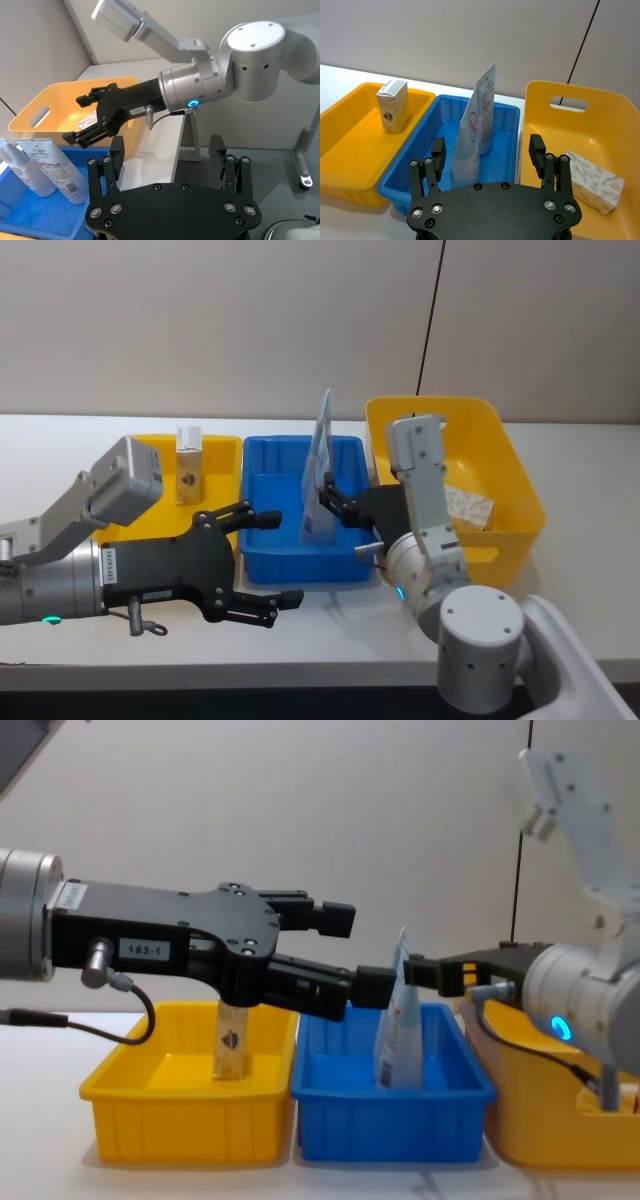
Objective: Bimanual collaborative sorting of washing and personal care products
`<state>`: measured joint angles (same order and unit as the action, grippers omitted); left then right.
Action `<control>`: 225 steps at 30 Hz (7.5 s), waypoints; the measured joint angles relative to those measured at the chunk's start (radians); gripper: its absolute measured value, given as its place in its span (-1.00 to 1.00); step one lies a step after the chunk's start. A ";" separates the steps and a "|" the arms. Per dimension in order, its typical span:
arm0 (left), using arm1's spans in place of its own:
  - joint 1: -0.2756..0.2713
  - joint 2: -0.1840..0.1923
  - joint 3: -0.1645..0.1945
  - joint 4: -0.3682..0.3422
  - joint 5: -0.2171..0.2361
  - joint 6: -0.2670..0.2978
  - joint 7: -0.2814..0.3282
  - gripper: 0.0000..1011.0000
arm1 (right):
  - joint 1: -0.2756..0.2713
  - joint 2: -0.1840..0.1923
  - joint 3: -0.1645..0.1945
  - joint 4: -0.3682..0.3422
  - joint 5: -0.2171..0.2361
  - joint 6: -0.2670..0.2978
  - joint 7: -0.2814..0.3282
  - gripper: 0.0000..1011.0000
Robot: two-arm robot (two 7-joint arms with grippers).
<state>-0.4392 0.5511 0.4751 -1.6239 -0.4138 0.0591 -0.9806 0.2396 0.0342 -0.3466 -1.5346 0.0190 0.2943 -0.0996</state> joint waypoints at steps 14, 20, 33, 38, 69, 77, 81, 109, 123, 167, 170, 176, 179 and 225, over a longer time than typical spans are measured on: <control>0.000 0.000 0.000 0.000 0.000 0.000 0.000 0.98 | 0.079 -0.039 -0.015 0.149 -0.038 -0.052 -0.010 0.99; 0.000 0.000 0.000 0.000 0.000 0.000 0.000 0.98 | 0.103 -0.049 -0.016 0.193 -0.048 -0.066 -0.010 0.98; 0.000 0.000 0.000 0.000 0.000 0.000 0.000 0.98 | 0.162 -0.070 -0.017 0.293 -0.070 -0.098 -0.008 0.98; 0.000 0.000 0.000 0.000 0.000 0.000 0.000 0.98 | 0.183 -0.076 -0.017 0.329 -0.078 -0.109 -0.007 0.99; 0.000 0.000 0.000 0.000 0.000 0.000 0.000 0.98 | 0.282 -0.124 -0.003 0.515 -0.116 -0.164 -0.017 0.71; 0.000 0.000 0.000 0.000 0.000 0.000 0.000 0.98 | 0.291 -0.129 0.005 0.531 -0.121 -0.169 -0.018 0.29; 0.000 0.000 0.000 0.000 0.000 0.000 0.000 0.98 | 0.294 -0.131 0.009 0.535 -0.123 -0.169 -0.018 0.01; 0.000 0.000 0.000 0.000 0.000 0.000 0.000 0.98 | 0.250 -0.132 0.032 0.441 -0.127 -0.130 0.018 -0.95; 0.000 0.000 0.000 0.000 0.000 0.000 0.000 0.98 | 0.200 -0.131 0.057 0.262 -0.092 -0.085 0.070 -0.99; 0.000 0.000 0.000 0.000 0.000 0.000 0.000 0.98 | 0.248 -0.099 0.273 0.151 -0.072 -0.098 0.013 -0.99; 0.000 0.000 0.000 0.000 0.000 0.000 0.000 0.98 | 0.253 -0.095 0.282 0.172 -0.080 -0.100 0.005 -0.99; 0.000 0.000 0.000 0.000 0.000 0.000 0.000 0.98 | 0.260 -0.090 0.294 0.212 -0.093 -0.100 -0.005 -0.99; 0.000 0.000 0.000 0.000 0.000 0.000 0.000 0.98 | 0.261 -0.088 0.297 0.233 -0.100 -0.100 -0.008 -0.99; 0.000 0.000 0.000 0.000 0.000 0.000 0.000 0.98 | 0.274 -0.122 0.296 0.346 -0.158 -0.108 -0.001 0.65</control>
<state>-0.4392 0.5510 0.4751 -1.6239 -0.4138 0.0591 -0.9806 0.5137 -0.0875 -0.0511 -1.1885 -0.1392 0.1858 -0.1006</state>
